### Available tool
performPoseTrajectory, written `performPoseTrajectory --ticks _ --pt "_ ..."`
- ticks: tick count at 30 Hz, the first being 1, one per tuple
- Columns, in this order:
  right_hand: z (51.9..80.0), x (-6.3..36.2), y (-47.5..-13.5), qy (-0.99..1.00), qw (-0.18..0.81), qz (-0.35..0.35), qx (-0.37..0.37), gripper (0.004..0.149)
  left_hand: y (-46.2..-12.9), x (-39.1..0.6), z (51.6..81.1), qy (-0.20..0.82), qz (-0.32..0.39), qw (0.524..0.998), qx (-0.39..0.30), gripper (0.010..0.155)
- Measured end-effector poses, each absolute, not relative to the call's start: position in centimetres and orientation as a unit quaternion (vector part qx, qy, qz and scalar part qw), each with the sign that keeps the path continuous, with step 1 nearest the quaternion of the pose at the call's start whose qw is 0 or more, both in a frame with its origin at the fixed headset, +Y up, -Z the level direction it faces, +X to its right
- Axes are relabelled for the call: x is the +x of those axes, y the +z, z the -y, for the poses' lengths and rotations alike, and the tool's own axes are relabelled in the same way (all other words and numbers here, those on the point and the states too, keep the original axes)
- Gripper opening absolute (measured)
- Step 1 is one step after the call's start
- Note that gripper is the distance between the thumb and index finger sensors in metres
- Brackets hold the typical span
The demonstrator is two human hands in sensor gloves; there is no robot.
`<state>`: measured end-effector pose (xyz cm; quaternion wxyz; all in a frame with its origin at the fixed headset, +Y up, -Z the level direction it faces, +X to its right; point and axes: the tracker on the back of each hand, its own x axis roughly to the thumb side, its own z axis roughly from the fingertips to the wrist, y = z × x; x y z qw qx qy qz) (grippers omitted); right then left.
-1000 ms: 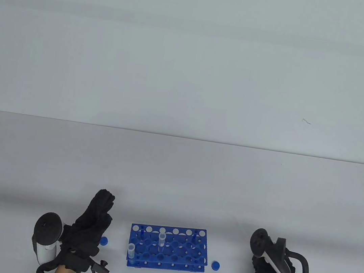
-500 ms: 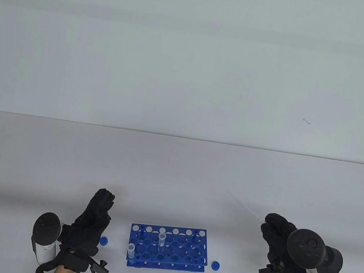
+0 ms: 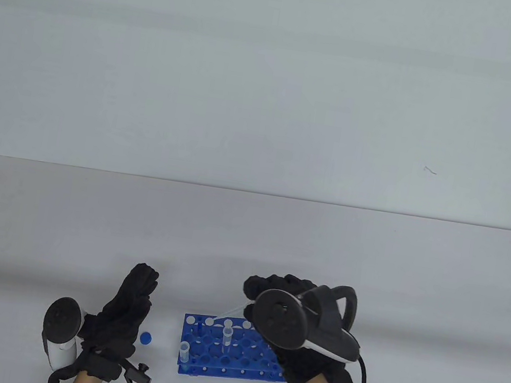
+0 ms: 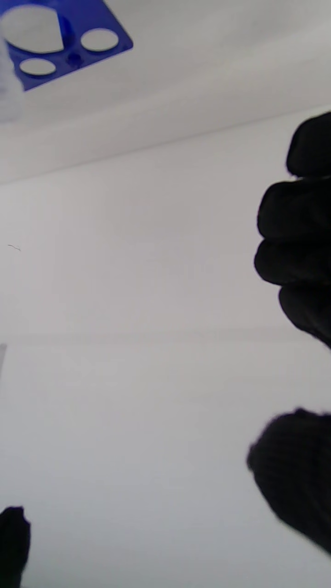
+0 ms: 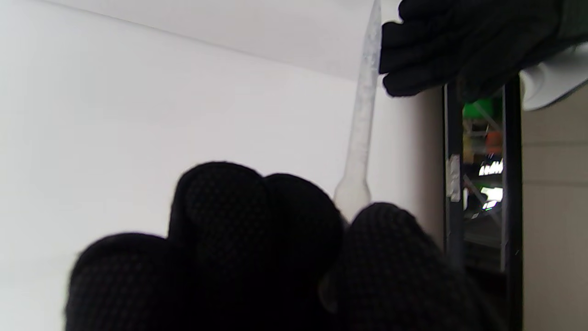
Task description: Press a plastic transfer pipette bulb to move liquid between test tubes
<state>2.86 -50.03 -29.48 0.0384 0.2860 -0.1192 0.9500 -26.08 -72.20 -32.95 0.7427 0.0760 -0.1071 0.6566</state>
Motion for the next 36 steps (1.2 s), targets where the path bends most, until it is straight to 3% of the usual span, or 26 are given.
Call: performPoseTrajectory --ticks 6,13,23,36 --pt "51.0 -2.8 -29.7 0.940 -0.054 0.102 0.323 0.042 -33.0 -26.1 72.2 0.660 0.109 0.739 0.076 0.092" --pt "53.3 -6.9 -29.5 0.921 -0.122 0.128 0.348 0.039 -33.0 -26.2 72.0 0.667 0.109 0.733 0.076 0.092" --pt "55.6 -8.9 -30.4 0.916 -0.168 0.124 0.343 0.038 -33.1 -26.3 71.9 0.671 0.112 0.729 0.077 0.092" --pt "60.8 -9.5 -32.1 0.921 -0.155 0.081 0.347 0.038 -33.1 -26.3 71.9 0.671 0.114 0.729 0.078 0.092"
